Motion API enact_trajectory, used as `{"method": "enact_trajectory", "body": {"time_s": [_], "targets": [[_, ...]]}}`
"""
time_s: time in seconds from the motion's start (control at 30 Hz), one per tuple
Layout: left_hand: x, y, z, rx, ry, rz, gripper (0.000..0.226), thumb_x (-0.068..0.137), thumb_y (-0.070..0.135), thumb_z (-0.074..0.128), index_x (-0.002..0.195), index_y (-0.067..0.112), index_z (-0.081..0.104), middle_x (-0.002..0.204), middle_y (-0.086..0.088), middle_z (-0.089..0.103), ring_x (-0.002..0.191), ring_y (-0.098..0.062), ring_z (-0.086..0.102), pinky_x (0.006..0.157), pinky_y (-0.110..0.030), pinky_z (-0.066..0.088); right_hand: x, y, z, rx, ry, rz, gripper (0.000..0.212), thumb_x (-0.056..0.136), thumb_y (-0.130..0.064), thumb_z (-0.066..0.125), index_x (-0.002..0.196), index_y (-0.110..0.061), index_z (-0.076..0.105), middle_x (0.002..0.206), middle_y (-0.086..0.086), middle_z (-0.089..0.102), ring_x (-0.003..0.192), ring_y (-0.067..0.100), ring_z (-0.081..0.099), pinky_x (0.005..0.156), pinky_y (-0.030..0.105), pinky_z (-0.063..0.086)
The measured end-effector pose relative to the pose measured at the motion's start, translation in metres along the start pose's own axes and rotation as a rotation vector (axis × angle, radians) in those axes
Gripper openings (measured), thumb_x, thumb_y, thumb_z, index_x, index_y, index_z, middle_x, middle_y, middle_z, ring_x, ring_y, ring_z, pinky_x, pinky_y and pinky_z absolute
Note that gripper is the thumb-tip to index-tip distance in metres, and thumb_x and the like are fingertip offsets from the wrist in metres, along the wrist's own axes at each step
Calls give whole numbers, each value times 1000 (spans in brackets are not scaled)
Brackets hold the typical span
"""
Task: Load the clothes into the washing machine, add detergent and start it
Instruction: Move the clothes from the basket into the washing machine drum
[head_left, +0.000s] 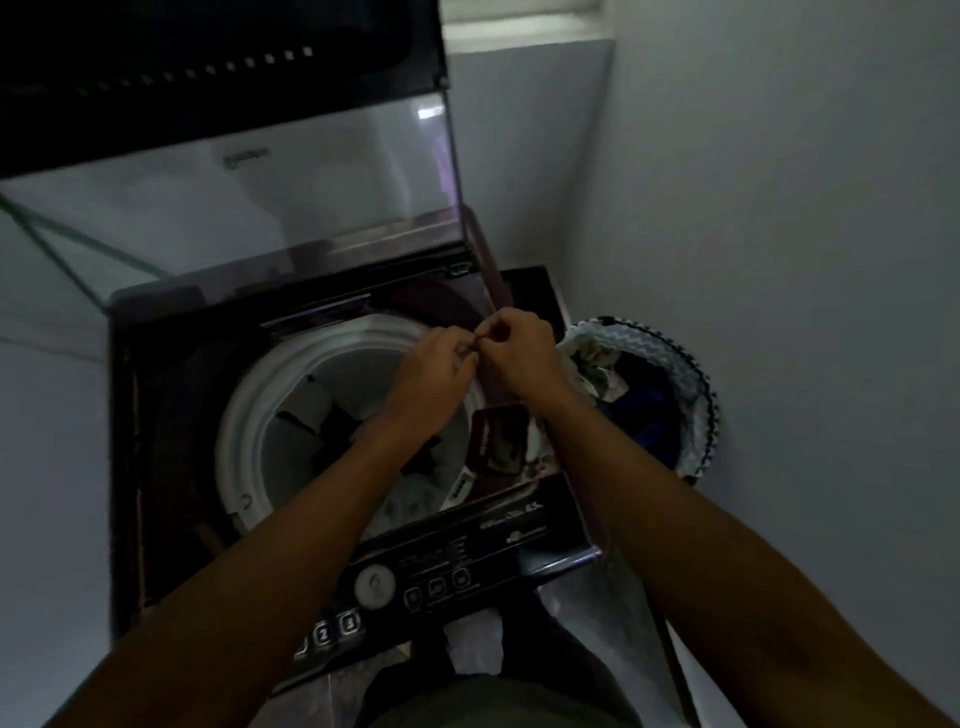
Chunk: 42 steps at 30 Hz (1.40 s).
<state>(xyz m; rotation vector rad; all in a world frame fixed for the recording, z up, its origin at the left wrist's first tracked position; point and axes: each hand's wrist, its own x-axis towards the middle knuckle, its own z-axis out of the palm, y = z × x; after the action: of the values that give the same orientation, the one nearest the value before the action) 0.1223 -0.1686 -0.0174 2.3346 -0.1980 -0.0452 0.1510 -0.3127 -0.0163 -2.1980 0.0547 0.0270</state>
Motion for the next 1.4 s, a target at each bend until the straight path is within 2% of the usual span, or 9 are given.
{"method": "enact_trajectory", "body": {"time_s": [0.33,0.5,0.63,0.77,0.9,0.97,1.07,1.23,1.4], "targets": [[68,53,99,414,-211,340,22,90,24,51,97,15,69,93,-4,64,86,-26,53,79,-43,46,3,116,-81,32,118,248,4,79,-6,67,78,-6,71,80,3,69,73,9,59,66,13,42],[94,75,155,443,-588,185,43,75,38,41,99,19,72,103,-6,70,94,-29,61,86,-42,50,0,187,-96,34,88,444,4,81,-7,67,80,-10,70,81,1,69,76,10,62,69,23,50],[101,81,189,362,-804,31,29,87,32,56,93,8,72,99,-13,71,96,-30,65,81,-32,50,0,230,-97,31,44,526,6,84,-6,65,80,-9,69,81,2,67,81,15,62,73,27,49],[106,61,224,357,-805,-157,49,83,40,58,106,-3,64,112,-24,64,105,-40,60,88,-42,49,5,266,-77,39,-20,591,24,85,-6,60,109,-3,67,77,-5,63,78,12,59,79,30,52],[110,32,255,541,-881,-216,54,85,45,63,128,14,57,135,-14,53,126,-34,47,106,-43,39,13,278,-48,27,-150,618,8,85,-17,58,81,-13,64,91,4,64,89,24,59,78,32,47],[109,31,259,516,-790,-281,54,90,35,60,135,8,47,141,-17,44,131,-35,42,108,-43,37,21,277,-35,-6,-222,550,30,91,-34,53,103,-11,67,109,5,59,104,29,53,92,37,45],[115,23,267,425,-665,-344,52,92,23,57,138,4,41,141,-19,43,130,-37,43,105,-42,37,36,283,-16,-28,-238,631,57,95,-49,43,144,-20,42,154,10,27,138,35,25,115,44,26],[126,6,279,257,-625,-270,66,64,40,53,120,6,51,119,-18,59,111,-36,56,94,-50,47,60,301,2,-155,-261,712,64,103,-32,32,155,-19,-2,163,2,-6,147,32,3,116,52,19],[123,5,285,333,-727,-198,56,73,30,48,126,13,43,126,-15,52,118,-37,48,99,-50,42,63,308,15,-363,-358,526,64,100,-37,39,153,-22,8,156,16,15,141,39,20,114,55,23]]}}
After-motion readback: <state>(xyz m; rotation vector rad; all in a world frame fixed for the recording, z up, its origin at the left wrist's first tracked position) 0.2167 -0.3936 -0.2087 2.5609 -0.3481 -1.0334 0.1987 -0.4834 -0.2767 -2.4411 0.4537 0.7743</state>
